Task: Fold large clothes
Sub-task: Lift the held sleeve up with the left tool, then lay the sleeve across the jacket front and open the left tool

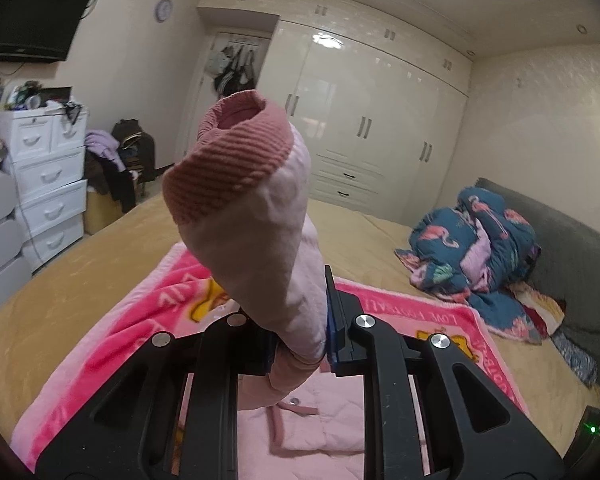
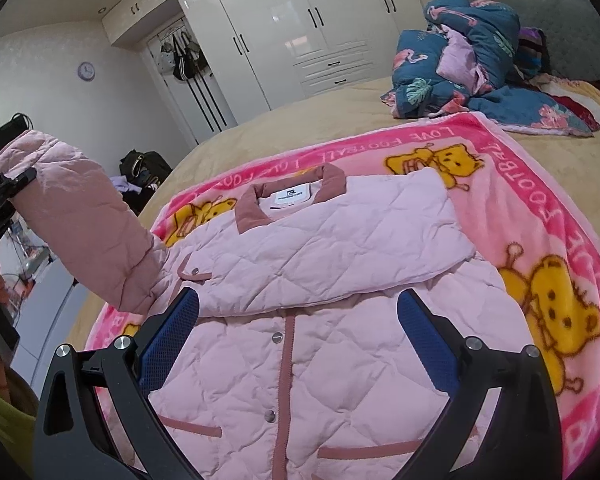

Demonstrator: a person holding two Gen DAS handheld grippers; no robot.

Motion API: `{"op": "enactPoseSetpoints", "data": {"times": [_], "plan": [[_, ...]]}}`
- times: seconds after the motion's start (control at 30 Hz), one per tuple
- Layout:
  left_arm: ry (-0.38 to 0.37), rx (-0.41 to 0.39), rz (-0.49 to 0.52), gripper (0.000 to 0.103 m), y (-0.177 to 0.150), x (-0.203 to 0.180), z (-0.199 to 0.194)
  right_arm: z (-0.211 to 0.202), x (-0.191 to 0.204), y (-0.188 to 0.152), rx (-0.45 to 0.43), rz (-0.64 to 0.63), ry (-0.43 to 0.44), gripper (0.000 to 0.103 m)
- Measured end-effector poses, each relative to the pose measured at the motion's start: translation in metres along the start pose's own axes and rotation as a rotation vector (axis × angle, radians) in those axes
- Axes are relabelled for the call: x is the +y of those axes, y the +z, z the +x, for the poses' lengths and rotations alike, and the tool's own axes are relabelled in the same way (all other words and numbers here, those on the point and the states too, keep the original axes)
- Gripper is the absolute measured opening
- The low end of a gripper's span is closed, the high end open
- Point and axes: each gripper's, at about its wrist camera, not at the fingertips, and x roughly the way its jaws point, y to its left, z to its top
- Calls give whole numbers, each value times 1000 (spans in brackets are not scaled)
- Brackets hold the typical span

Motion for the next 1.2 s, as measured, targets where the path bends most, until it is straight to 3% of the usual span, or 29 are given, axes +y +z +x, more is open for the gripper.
{"op": "enactPoseSetpoints", "data": {"times": [0.33,0.67,1.2], "plan": [[-81,55,113,11,-28,-66,27,-7,-30,-3,-10,52,-19,99],[-138,147,230,11,-75,-121,62,-13,-67,-5,-23,123,-65,99],[-172,372,385,15,-188,-172,123,-18,-121,-14,-22,242,-125,99]]}}
